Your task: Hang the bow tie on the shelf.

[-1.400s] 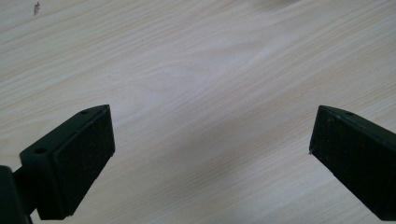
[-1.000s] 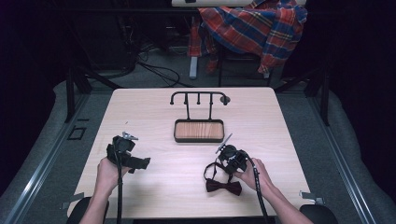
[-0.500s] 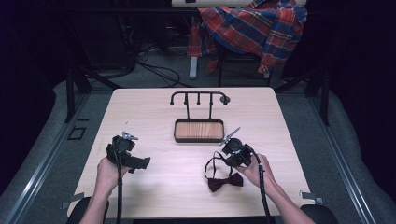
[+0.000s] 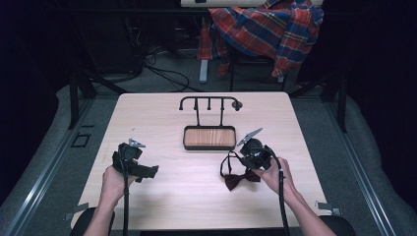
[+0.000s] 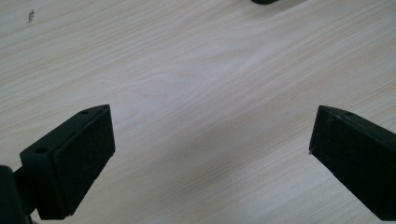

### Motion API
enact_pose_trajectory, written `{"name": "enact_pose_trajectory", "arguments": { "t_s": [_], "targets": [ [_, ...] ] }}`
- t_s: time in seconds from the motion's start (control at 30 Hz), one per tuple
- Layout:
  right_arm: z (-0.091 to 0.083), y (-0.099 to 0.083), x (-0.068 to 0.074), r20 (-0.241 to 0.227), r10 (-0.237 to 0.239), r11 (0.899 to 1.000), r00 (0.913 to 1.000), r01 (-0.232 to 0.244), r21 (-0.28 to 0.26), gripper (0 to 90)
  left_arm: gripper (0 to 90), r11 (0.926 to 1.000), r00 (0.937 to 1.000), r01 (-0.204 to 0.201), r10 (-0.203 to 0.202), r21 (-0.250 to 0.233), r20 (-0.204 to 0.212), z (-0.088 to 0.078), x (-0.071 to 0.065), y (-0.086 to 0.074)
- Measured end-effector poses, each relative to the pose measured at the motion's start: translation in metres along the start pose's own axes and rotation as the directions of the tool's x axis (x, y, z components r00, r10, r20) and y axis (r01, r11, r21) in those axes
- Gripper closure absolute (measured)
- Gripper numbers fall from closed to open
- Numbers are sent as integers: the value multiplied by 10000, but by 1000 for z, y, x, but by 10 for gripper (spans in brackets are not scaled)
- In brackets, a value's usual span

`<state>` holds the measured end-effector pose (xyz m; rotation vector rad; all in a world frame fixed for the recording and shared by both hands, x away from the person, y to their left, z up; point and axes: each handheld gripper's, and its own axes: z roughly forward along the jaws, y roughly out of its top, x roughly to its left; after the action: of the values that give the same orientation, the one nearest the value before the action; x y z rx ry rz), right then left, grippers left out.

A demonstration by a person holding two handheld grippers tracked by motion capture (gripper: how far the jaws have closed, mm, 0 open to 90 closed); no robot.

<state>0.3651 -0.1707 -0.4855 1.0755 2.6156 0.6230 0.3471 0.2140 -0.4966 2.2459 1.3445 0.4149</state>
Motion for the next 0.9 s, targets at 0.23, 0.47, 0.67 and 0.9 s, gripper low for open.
{"name": "enact_pose_trajectory", "arguments": {
  "t_s": [0.23,0.47,0.67,0.9],
  "targets": [
    [-6,2,-8,156,196,9995,9997,-192,-241,893,3,10000,10000,16,-16,-22,25,0,0,-1],
    [-8,7,-15,361,147,9991,9992,-133,-391,894,3,10000,10000,-39,39,-14,82,1,1,0],
    [-13,14,-19,351,201,9976,9992,-177,-672,894,3,10000,10000,8,-8,-59,20,-1,1,-2],
    [-18,16,-21,219,197,9953,9996,-175,-957,894,3,10000,10000,89,-89,-2,-21,-1,2,-3]
  ]
}}
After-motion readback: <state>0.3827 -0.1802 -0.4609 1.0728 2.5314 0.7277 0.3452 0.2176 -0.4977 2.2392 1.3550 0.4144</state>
